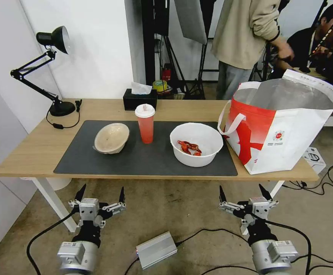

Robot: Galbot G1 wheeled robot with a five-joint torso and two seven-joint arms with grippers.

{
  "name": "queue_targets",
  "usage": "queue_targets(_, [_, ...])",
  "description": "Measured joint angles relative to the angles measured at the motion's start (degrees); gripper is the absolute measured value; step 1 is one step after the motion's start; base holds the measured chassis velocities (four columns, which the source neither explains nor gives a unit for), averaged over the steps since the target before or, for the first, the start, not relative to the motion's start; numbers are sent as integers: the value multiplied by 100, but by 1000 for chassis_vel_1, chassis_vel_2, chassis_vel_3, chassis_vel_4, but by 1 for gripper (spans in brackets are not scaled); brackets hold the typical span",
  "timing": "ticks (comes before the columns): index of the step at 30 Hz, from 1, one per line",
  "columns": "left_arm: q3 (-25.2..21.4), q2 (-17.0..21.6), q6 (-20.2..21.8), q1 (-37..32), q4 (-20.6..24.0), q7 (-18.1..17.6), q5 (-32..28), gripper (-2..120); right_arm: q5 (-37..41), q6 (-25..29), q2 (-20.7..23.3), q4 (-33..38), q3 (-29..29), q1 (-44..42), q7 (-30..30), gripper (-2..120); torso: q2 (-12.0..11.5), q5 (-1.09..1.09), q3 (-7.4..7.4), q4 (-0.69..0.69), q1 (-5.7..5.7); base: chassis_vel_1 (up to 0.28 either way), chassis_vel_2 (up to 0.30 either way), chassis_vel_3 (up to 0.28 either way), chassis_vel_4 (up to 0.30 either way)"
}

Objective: Pick up the trash from the table and place it into the takeout bag.

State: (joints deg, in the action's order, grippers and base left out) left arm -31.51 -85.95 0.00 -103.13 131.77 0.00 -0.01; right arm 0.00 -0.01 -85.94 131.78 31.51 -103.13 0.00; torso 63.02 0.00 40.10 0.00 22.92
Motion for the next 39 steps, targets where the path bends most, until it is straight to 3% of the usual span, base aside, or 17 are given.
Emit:
queue_targets(29, [0, -8, -13, 26, -24, -4, 0, 120, -15, 8, 13, -51, 10, 49, 11, 118, 0, -1, 0, -1, 0, 0, 0, 0, 0])
queue_targets(34, [-1, -205, -461, 517, -640, -161, 51, 115, -263, 163, 186, -689, 179, 613, 222, 108, 0, 0, 0, 0, -1, 0, 0, 0, 0])
queue_targets(37, [-3, -425, -967, 1055, -1320, -337, 116, 105, -522, 328, 360, -1340, 344, 1184, 444, 100, -1, 2, 1, 0, 2, 0, 0, 0, 0])
queue_targets(39, [-2, -469, -1066, 1170, -1460, -370, 128, 103, -585, 360, 404, -1502, 392, 1326, 499, 100, -1, 1, 0, -1, 1, 0, 0, 0, 0])
